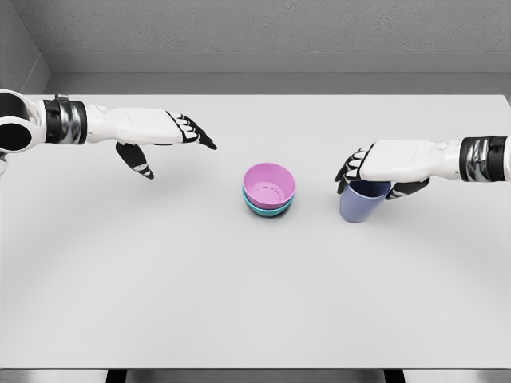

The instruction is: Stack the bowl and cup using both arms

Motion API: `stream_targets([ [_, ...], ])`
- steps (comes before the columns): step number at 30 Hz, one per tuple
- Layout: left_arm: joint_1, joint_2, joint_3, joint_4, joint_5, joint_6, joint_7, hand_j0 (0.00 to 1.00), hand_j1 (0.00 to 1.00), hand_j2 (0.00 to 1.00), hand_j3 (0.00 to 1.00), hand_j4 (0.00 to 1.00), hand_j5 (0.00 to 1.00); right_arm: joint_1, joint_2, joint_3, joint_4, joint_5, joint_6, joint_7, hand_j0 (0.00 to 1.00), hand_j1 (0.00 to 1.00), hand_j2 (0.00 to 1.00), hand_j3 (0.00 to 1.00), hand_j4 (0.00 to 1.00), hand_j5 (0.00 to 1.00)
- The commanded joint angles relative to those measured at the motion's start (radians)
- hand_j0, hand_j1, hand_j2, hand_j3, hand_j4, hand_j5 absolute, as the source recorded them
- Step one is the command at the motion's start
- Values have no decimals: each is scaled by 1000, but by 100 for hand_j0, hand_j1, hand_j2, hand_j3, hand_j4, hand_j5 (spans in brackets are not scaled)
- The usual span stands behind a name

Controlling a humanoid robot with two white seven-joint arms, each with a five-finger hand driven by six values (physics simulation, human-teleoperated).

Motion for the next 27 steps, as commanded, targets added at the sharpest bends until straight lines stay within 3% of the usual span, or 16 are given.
stream_targets([
  [1, 0, 0, 1, 0, 6, 3, 0, 100, 100, 100, 100, 100, 100, 0, -2, -4, 1, -6, 2, 1, 64, 64, 64, 64, 64, 64],
  [14, 0, 20, 1, -2, 6, 3, 0, 100, 100, 100, 100, 100, 100, -11, 11, -43, 9, -18, 2, 1, 62, 62, 62, 62, 62, 62],
  [18, 0, 20, 1, -2, 6, 3, 0, 100, 100, 100, 100, 100, 100, -12, 49, -104, 7, -21, 2, 1, 63, 63, 63, 63, 63, 63],
  [27, 0, 20, 1, -3, 7, 3, 0, 100, 100, 100, 100, 100, 100, -35, 130, -139, 7, -44, 2, 1, 64, 64, 64, 64, 64, 64],
])
